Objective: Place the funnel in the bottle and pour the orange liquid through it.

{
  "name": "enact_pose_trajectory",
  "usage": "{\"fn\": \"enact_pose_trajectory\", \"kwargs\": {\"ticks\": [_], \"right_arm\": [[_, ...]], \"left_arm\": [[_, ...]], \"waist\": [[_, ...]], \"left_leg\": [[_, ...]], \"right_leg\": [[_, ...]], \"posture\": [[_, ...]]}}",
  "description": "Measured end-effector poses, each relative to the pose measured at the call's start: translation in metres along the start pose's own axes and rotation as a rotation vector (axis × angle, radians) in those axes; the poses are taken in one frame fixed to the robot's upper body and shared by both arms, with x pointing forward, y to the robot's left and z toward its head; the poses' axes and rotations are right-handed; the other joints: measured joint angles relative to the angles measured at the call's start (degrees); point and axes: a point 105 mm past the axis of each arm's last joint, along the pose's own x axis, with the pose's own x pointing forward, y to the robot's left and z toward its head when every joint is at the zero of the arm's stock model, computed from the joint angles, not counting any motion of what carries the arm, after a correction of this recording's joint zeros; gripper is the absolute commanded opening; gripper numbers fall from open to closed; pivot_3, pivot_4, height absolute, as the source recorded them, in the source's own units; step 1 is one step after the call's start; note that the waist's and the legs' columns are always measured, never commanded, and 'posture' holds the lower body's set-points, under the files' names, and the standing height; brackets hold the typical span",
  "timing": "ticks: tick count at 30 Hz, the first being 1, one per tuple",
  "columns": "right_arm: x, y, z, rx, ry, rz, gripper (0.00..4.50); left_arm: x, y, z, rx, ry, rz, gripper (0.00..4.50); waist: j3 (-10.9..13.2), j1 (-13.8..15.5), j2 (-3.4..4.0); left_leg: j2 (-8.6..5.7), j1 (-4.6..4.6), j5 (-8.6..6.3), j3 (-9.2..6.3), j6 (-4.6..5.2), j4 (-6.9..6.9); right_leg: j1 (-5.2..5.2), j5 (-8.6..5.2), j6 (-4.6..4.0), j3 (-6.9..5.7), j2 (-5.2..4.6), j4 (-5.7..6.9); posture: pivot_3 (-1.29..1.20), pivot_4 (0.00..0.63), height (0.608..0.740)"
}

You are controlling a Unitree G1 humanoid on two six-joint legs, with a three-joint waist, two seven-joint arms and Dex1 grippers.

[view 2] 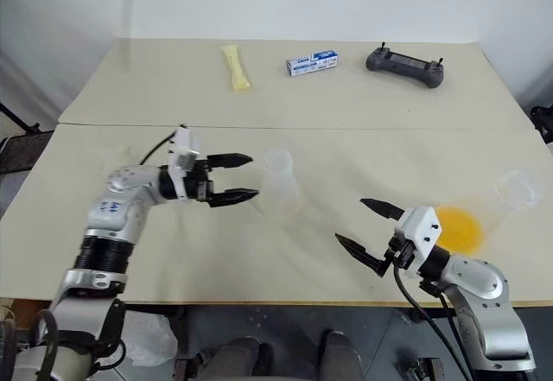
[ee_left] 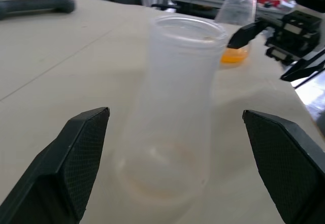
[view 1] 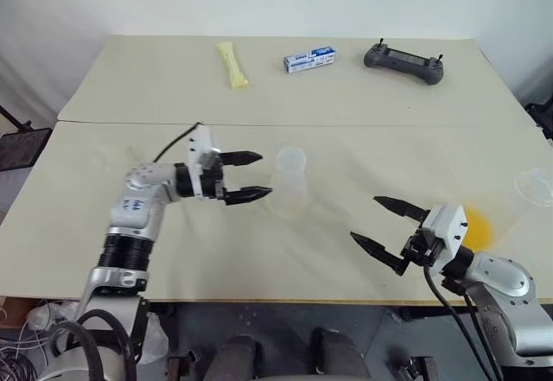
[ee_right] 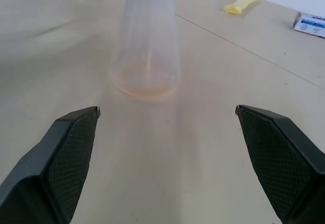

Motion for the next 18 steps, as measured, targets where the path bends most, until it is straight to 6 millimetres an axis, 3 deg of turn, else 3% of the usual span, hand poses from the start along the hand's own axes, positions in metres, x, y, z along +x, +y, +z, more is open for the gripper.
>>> {"fn": "enact_pose_trajectory", "kwargs": {"ticks": [5, 9, 13, 18], "right_arm": [[0.001, -0.006, 0.01, 0.003, -0.02, 0.026, 4.5], [0.005, -0.012, 0.021, -0.012, -0.046, 0.038, 4.5], [0.007, -0.01, 0.021, 0.0, -0.04, 0.071, 4.5], [0.013, -0.013, 0.022, 0.008, -0.042, 0.093, 4.5]], "left_arm": [[-0.061, 0.007, -0.002, -0.04, 0.003, 0.262, 4.47], [-0.109, -0.004, -0.022, -0.069, 0.038, 0.459, 4.47], [-0.157, -0.017, -0.035, -0.093, 0.045, 0.679, 4.47], [-0.193, -0.031, -0.042, -0.099, 0.031, 0.888, 4.47]], "waist": [[0.01, -0.55, 0.01], [0.01, -1.04, 0.01], [0.03, -0.75, -0.02], [0.03, -0.15, -0.02]], "left_leg": [[0.03, 0.01, -0.03, -0.11, -0.05, -0.02], [0.07, 0.02, -0.05, -0.21, -0.08, -0.03], [0.07, 0.0, -0.06, -0.35, -0.11, -0.02], [0.07, 0.01, -0.07, -0.33, -0.12, -0.02]], "right_leg": [[-0.01, 0.0, 0.0, 0.03, -0.04, 0.01], [0.04, -0.01, -0.03, 0.09, -0.07, -0.03], [0.11, -0.02, -0.05, 0.2, -0.16, -0.09], [0.11, -0.02, -0.06, 0.27, -0.26, -0.1]], "posture": [[0.0, 0.15, 0.74], [0.0, 0.15, 0.74], [0.0, 0.15, 0.74], [0.0, 0.15, 0.74]]}}
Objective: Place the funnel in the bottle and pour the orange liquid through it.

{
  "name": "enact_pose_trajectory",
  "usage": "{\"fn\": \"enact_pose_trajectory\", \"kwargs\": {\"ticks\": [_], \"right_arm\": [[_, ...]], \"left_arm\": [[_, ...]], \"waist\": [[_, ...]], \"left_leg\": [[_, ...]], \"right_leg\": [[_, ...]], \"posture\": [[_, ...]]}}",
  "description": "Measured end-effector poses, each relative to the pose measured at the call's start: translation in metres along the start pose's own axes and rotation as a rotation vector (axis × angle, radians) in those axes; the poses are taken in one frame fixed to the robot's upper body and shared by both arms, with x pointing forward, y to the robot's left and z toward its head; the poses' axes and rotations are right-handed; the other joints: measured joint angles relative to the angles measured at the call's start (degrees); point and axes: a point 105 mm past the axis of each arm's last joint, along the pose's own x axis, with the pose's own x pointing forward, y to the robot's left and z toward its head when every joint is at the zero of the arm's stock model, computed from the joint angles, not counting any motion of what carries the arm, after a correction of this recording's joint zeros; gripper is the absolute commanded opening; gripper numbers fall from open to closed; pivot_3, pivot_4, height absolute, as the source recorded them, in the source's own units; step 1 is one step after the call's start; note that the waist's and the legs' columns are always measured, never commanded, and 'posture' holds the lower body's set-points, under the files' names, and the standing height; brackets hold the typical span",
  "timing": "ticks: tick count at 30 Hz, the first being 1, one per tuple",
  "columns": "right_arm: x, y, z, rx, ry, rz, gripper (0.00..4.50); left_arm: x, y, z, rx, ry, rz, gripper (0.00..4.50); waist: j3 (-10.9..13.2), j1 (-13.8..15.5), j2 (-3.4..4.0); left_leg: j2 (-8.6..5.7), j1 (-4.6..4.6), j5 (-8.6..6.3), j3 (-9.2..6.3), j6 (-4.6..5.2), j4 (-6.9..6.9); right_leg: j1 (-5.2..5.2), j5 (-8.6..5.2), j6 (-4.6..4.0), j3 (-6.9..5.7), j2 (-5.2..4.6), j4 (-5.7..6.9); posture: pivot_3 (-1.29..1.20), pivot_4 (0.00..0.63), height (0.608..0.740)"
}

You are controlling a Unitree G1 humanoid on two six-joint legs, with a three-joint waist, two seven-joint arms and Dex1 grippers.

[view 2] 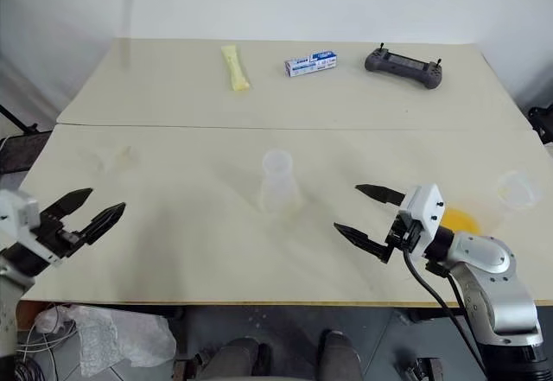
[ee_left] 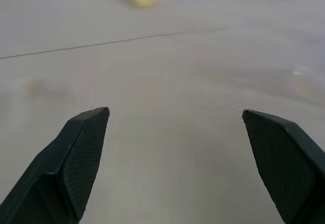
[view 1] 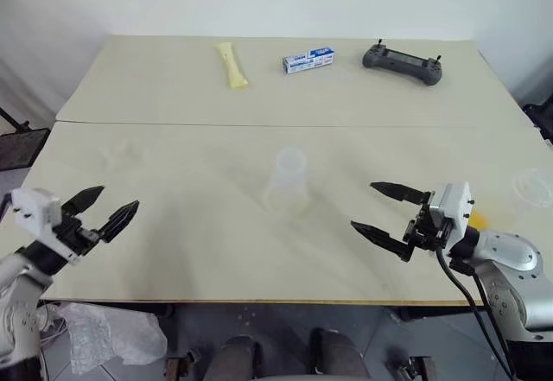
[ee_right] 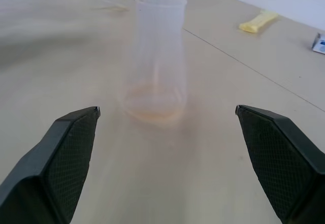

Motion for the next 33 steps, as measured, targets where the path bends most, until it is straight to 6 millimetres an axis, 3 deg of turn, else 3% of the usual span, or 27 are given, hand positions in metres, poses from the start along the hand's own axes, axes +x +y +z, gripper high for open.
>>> {"fn": "enact_pose_trajectory", "kwargs": {"ticks": [4, 7, 17, 28, 33], "right_arm": [[0.003, -0.001, 0.002, -0.004, -0.005, 0.017, 4.5], [0.003, -0.001, 0.002, -0.003, -0.004, 0.019, 4.5], [0.002, 0.001, 0.007, -0.01, -0.009, 0.001, 4.5], [-0.004, 0.003, 0.009, -0.021, -0.003, -0.039, 4.5], [-0.005, 0.004, 0.008, -0.017, 0.004, -0.045, 4.5]], "left_arm": [[-0.005, 0.006, -0.003, -0.005, -0.009, 0.077, 4.47], [0.002, 0.01, 0.004, 0.017, -0.051, 0.112, 4.47], [0.058, 0.053, 0.001, 0.072, -0.062, 0.336, 4.47], [0.113, 0.059, -0.011, 0.055, -0.04, 0.326, 4.47], [0.123, 0.06, -0.018, 0.04, -0.005, 0.321, 3.26]], "waist": [[0.0, 0.42, -0.01], [0.0, 0.37, 0.0], [0.0, 0.3, -0.02], [0.02, 0.26, -0.09], [0.05, 0.17, -0.12]], "left_leg": [[-0.01, 0.0, 0.0, -0.04, 0.0, 0.0], [-0.03, 0.0, 0.0, -0.02, 0.0, 0.0], [-0.11, 0.01, 0.01, 0.16, 0.02, 0.0], [-0.13, 0.03, 0.02, 0.26, 0.03, 0.01], [-0.12, 0.03, 0.02, 0.33, 0.03, 0.01]], "right_leg": [[-0.01, -0.01, -0.03, -0.03, 0.02, -0.02], [-0.01, -0.01, -0.03, -0.02, 0.06, 0.04], [-0.1, 0.01, 0.02, -0.38, 0.19, 0.16], [-0.17, 0.02, 0.03, -0.43, 0.2, 0.36], [-0.2, 0.02, 0.04, -0.43, 0.21, 0.39]], "posture": [[0.0, 0.15, 0.74], [0.0, 0.15, 0.74], [0.0, 0.15, 0.74], [0.0, 0.15, 0.74], [0.0, 0.15, 0.74]]}}
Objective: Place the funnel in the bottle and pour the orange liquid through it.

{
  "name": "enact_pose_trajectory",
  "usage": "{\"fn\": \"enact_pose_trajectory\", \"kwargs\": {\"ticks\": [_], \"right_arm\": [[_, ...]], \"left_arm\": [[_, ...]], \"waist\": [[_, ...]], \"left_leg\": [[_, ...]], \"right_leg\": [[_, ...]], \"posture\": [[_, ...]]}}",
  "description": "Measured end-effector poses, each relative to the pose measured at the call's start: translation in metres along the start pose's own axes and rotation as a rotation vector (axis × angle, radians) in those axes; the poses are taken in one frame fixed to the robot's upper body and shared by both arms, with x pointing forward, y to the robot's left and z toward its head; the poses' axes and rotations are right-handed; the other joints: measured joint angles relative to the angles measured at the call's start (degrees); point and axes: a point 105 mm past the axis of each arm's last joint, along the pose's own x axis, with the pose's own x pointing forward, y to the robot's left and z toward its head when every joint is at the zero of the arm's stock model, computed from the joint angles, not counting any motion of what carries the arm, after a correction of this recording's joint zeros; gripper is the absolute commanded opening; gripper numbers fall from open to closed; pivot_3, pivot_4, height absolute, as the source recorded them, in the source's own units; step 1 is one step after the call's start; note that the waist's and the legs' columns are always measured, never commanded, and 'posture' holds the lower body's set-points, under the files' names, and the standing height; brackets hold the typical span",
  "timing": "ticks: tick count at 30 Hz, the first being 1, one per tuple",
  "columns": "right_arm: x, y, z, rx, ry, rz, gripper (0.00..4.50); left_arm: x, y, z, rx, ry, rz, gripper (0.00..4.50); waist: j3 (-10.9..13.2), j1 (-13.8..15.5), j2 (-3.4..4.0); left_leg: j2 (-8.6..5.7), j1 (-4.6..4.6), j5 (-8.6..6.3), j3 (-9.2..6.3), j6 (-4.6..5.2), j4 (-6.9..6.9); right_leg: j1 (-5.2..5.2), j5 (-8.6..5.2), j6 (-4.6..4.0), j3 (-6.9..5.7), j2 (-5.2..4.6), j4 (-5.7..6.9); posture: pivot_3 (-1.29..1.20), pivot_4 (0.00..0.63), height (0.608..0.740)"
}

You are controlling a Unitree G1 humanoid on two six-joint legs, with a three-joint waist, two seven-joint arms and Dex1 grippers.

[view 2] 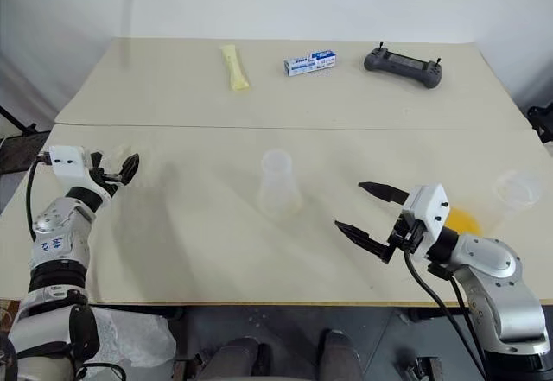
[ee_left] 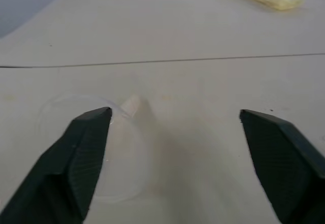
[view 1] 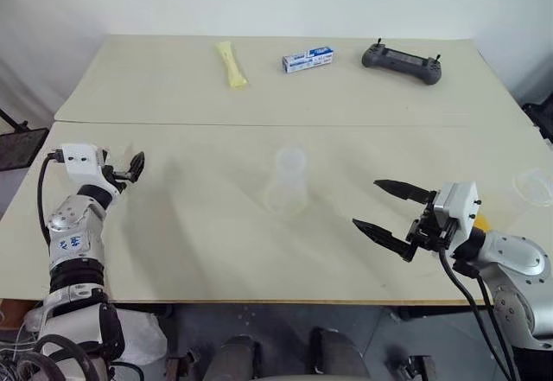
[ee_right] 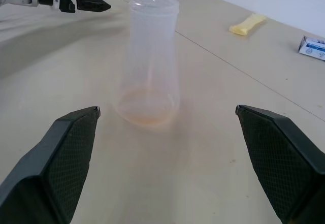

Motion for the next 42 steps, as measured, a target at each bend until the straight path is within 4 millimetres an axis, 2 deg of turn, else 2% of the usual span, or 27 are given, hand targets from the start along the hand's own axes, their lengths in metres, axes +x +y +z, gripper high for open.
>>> {"fn": "enact_pose_trajectory", "kwargs": {"ticks": [5, 10, 16, 20, 24, 28, 32, 36, 42], "right_arm": [[-0.001, -0.001, 0.001, -0.007, 0.002, -0.007, 4.5], [-0.001, -0.002, 0.001, -0.008, 0.002, -0.012, 4.5], [-0.001, -0.003, 0.002, -0.013, 0.0, -0.02, 4.5], [0.0, -0.005, 0.004, -0.026, -0.008, -0.029, 4.5], [0.002, -0.007, 0.007, -0.036, -0.018, -0.036, 4.5], [0.003, -0.009, 0.007, -0.036, -0.022, -0.041, 4.5], [0.004, -0.009, 0.007, -0.043, -0.031, -0.039, 4.5], [0.006, -0.01, 0.009, -0.052, -0.036, -0.029, 4.5], [0.007, -0.012, 0.011, -0.063, -0.046, -0.018, 4.5]], "left_arm": [[-0.001, 0.003, -0.008, 0.008, 0.045, -0.018, 1.59], [-0.004, 0.007, -0.002, 0.022, 0.053, -0.06, 0.02], [-0.008, -0.007, 0.039, 0.067, -0.033, -0.24, 0.02], [-0.008, -0.027, 0.062, 0.102, -0.049, -0.394, 0.02], [-0.013, -0.065, 0.097, 0.148, -0.147, -0.638, 0.02], [-0.021, -0.103, 0.121, 0.237, -0.206, -0.93, 0.02], [-0.027, -0.128, 0.144, 0.324, -0.253, -1.151, 0.02], [-0.032, -0.155, 0.161, 0.416, -0.287, -1.364, 0.02], [-0.02, -0.182, 0.171, 0.535, -0.307, -1.425, 0.02]], "waist": [[0.01, 0.0, -0.02], [0.03, 0.0, -0.04], [0.04, 0.03, -0.07], [0.04, 0.0, -0.07], [0.05, 0.05, -0.08], [0.05, 0.04, -0.09], [0.06, -0.06, -0.1], [0.09, 0.06, -0.14], [0.13, 0.01, -0.21]], "left_leg": [[0.01, 0.0, 0.0, 0.02, 0.0, 0.0], [0.0, 0.0, 0.0, 0.02, 0.0, 0.01], [0.0, -0.01, 0.0, -0.03, 0.0, 0.08], [0.01, -0.01, 0.0, -0.03, 0.0, 0.1], [-0.01, -0.05, 0.0, -0.05, 0.0, 0.18], [0.01, -0.09, 0.0, -0.03, 0.0, 0.23], [0.03, -0.11, 0.0, 0.01, 0.01, 0.25], [0.02, -0.19, -0.01, 0.0, 0.03, 0.36], [0.03, -0.25, -0.02, -0.03, 0.06, 0.42]], "right_leg": [[-0.01, 0.0, 0.0, 0.0, -0.01, 0.02], [-0.01, 0.0, 0.0, 0.01, -0.02, 0.03], [0.01, 0.0, 0.0, 0.02, -0.05, 0.06], [0.0, 0.0, 0.0, 0.02, -0.02, 0.08], [0.01, 0.0, 0.0, 0.02, -0.04, 0.09], [0.01, 0.0, 0.0, -0.02, 0.03, 0.08], [0.0, 0.0, 0.0, -0.03, 0.07, 0.09], [0.0, 0.0, 0.0, -0.07, 0.07, 0.1], [-0.01, 0.0, 0.0, -0.09, 0.06, 0.1]], "posture": [[0.0, 0.15, 0.74], [0.0, 0.15, 0.74], [0.0, 0.15, 0.74], [0.0, 0.15, 0.74], [0.0, 0.15, 0.74], [0.0, 0.15, 0.74], [0.0, 0.15, 0.74], [0.0, 0.15, 0.74], [0.0, 0.15, 0.74]]}}
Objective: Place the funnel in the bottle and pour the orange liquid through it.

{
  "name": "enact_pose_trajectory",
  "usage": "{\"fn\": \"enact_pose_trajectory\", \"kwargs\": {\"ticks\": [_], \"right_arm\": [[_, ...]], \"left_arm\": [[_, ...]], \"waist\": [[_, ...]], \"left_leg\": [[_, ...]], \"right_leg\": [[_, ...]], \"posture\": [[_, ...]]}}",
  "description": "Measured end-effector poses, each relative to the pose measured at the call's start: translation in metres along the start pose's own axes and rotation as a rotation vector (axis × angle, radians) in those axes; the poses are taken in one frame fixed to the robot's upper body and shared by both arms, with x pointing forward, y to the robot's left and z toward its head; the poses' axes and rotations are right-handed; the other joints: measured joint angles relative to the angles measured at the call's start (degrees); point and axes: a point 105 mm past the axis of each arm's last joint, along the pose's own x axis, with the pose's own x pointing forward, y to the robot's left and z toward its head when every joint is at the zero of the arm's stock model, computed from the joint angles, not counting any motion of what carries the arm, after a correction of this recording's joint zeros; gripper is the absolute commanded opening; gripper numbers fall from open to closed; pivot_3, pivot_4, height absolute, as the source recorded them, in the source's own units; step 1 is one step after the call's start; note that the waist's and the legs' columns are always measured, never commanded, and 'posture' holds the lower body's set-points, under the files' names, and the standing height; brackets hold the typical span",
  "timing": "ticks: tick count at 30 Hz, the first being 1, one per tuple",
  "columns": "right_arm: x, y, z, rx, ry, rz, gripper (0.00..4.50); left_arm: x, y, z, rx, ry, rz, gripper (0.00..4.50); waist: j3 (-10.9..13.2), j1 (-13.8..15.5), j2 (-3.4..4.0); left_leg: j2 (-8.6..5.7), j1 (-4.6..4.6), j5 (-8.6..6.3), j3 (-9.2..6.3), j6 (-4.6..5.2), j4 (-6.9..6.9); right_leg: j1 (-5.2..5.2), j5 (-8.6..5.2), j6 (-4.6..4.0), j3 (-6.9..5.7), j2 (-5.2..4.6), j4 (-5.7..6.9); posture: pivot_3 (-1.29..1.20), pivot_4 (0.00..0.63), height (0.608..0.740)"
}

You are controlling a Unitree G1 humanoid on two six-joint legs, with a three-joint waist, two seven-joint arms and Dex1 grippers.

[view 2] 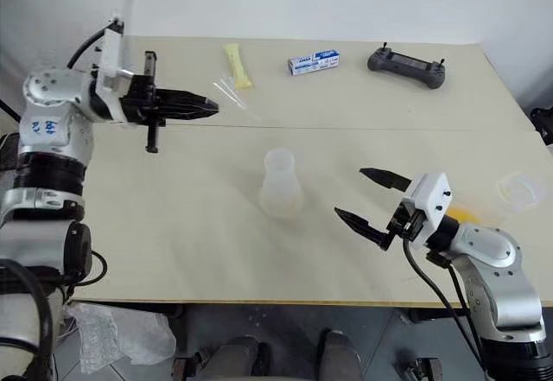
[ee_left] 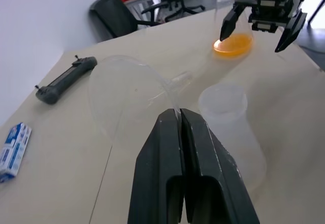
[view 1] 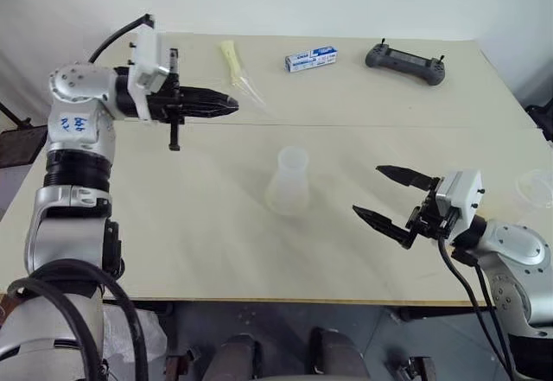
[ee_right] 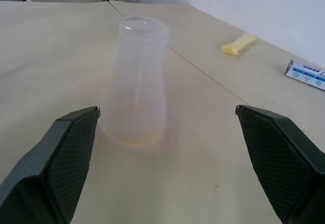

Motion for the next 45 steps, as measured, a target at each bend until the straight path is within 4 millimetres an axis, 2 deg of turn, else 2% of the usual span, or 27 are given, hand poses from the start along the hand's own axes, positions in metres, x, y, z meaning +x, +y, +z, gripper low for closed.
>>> {"fn": "enact_pose_trajectory", "kwargs": {"ticks": [6, 10, 13, 28, 38, 45], "right_arm": [[-0.001, 0.0, -0.002, -0.005, 0.002, -0.016, 4.5], [-0.006, 0.007, -0.011, 0.024, 0.014, -0.041, 4.5], [-0.006, 0.009, -0.01, 0.014, 0.014, -0.05, 4.5], [-0.01, 0.015, -0.013, 0.025, 0.024, -0.071, 4.5], [-0.008, 0.015, -0.011, 0.018, 0.018, -0.066, 4.5], [-0.009, 0.016, -0.012, 0.022, 0.022, -0.065, 4.5]], "left_arm": [[0.03, 0.003, 0.009, 0.147, 0.049, -0.11, 0.02], [0.042, -0.001, 0.01, 0.208, 0.073, -0.174, 0.02], [0.046, -0.005, 0.009, 0.242, 0.093, -0.213, 0.02], [0.032, -0.009, 0.004, 0.273, 0.164, -0.245, 0.02], [0.041, -0.018, -0.002, 0.345, 0.205, -0.329, 0.02], [0.058, -0.019, 0.011, 0.511, 0.228, -0.416, 0.02]], "waist": [[0.03, 0.1, -0.04], [0.03, 0.07, -0.03], [0.03, 0.04, -0.03], [0.03, 0.11, -0.03], [0.03, 0.11, -0.04], [0.04, 0.2, -0.04]], "left_leg": [[-0.01, -0.44, -0.01, -0.21, 0.03, 0.3], [-0.01, -0.59, -0.01, -0.27, 0.03, 0.33], [-0.01, -0.59, -0.01, -0.27, 0.04, 0.35], [-0.03, -0.62, 0.0, -0.32, 0.06, 0.37], [-0.02, -0.64, 0.01, -0.32, 0.07, 0.39], [-0.04, -0.65, 0.01, -0.33, 0.07, 0.4]], "right_leg": [[-0.18, 0.01, 0.02, -0.21, -0.03, 0.0], [-0.25, 0.01, 0.02, -0.31, -0.04, 0.01], [-0.25, 0.01, 0.02, -0.31, -0.03, 0.01], [-0.25, 0.01, 0.02, -0.32, -0.03, 0.01], [-0.25, 0.01, 0.02, -0.33, -0.03, 0.01], [-0.25, 0.01, 0.03, -0.36, -0.03, 0.01]], "posture": [[0.0, 0.15, 0.74], [0.0, 0.15, 0.74], [0.0, 0.15, 0.74], [0.0, 0.15, 0.74], [0.0, 0.15, 0.74], [0.0, 0.15, 0.74]]}}
